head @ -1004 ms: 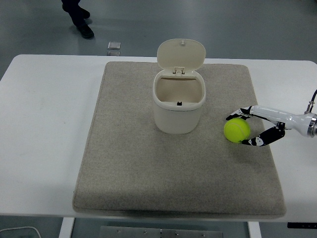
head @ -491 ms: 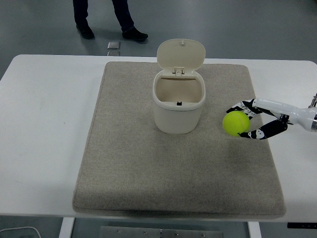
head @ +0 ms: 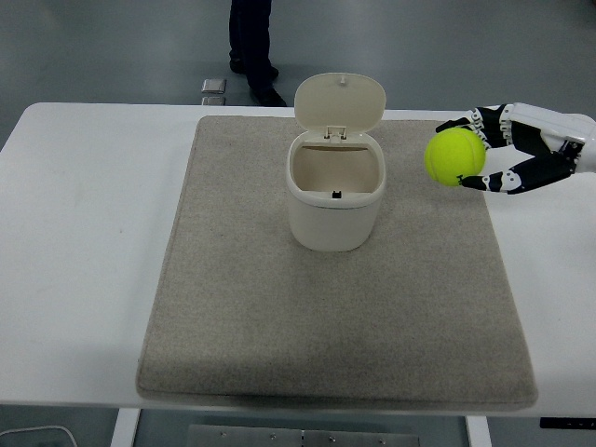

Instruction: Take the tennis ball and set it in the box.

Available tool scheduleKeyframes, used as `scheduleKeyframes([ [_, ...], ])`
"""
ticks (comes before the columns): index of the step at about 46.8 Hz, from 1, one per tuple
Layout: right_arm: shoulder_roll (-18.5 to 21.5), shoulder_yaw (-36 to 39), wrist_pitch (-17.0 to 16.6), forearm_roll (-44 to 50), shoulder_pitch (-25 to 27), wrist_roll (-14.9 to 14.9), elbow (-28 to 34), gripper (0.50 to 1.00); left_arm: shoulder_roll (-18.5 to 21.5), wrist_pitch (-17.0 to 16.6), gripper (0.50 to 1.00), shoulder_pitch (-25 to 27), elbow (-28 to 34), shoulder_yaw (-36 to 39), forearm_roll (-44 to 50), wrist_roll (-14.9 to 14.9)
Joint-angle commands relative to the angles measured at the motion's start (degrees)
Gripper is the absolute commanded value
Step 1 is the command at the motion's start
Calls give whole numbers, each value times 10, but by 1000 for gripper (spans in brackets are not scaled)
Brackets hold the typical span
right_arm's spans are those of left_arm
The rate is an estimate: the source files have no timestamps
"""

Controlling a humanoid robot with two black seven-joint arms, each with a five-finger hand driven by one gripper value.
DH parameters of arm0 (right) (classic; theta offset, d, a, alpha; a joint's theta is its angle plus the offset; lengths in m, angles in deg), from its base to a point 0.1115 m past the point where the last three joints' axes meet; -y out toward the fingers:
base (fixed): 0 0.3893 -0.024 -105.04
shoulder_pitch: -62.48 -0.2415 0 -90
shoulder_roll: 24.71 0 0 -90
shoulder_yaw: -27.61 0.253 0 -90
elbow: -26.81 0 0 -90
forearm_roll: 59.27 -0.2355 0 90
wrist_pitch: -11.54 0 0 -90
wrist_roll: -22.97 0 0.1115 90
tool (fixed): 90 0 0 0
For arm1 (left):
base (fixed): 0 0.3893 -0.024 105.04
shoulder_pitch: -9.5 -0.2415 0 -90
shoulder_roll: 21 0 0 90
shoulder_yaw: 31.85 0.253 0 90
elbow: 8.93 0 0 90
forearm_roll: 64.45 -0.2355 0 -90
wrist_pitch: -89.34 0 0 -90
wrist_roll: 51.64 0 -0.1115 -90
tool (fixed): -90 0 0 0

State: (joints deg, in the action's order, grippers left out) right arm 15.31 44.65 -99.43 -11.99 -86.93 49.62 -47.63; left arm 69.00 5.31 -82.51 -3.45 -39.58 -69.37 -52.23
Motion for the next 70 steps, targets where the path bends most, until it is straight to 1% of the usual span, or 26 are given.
scheduleKeyframes([
  [1, 21, 0, 4, 0, -5, -5, -1, 500, 0, 0, 992, 0, 1, 0, 0, 0],
  [16, 69, -2, 32, -1, -8, -5, -1, 500, 0, 0, 992, 0, 0, 0, 0, 1],
  [20, 75, -2, 34, -2, -9, -5, -1, 500, 0, 0, 992, 0, 1, 0, 0, 0],
  [28, 100, -2, 35, -4, -9, -6, -1, 500, 0, 0, 992, -1, 1, 0, 0, 1],
  [30, 105, -2, 36, -4, -10, -11, -1, 500, 0, 0, 992, 0, 0, 0, 0, 0],
  [33, 117, -2, 44, -4, -10, -20, 0, 511, 0, 0, 992, 0, 0, 0, 0, 0],
  [38, 130, -3, 68, -4, -11, -26, 3, 525, 0, 0, 992, 0, 0, 0, 0, 0],
  [43, 139, -8, 80, -4, -13, -27, 11, 535, 0, 0, 992, 0, 1, 0, 0, 0],
  [46, 142, -8, 80, -4, -13, -27, 13, 539, 0, 0, 992, 0, 1, 0, 0, 0],
  [47, 142, -8, 80, -3, -13, -27, 13, 545, 0, 0, 992, 0, 0, 0, -1, 1],
  [49, 142, -8, 80, -3, -14, -29, 13, 574, 0, 0, 992, 0, 0, 0, 0, 0],
  [52, 142, -9, 81, -3, -13, -38, 13, 598, 0, 0, 992, -1, 1, 0, 0, 1],
  [55, 146, -10, 81, -3, -13, -41, 15, 621, 0, 0, 992, -1, 1, 0, 0, 0],
  [56, 146, -10, 81, -3, -13, -41, 16, 641, 0, 0, 992, 0, 1, 0, 0, 1],
  [57, 147, -12, 81, -3, -13, -41, 18, 672, 0, 0, 992, 0, 0, 0, 0, 0],
  [58, 147, -14, 81, -3, -13, -41, 19, 713, 0, 0, 992, 0, 0, 0, 0, 1],
  [59, 148, -16, 81, -3, -13, -41, 21, 731, 0, 0, 992, 0, 1, 0, 0, 1],
  [65, 147, -24, 85, -3, -13, -41, 24, 764, 0, 0, 992, 0, 1, 0, 0, 1],
  [70, 147, -24, 85, -3, -14, -41, 24, 858, 0, 0, 992, 0, 1, 0, 0, 1],
])
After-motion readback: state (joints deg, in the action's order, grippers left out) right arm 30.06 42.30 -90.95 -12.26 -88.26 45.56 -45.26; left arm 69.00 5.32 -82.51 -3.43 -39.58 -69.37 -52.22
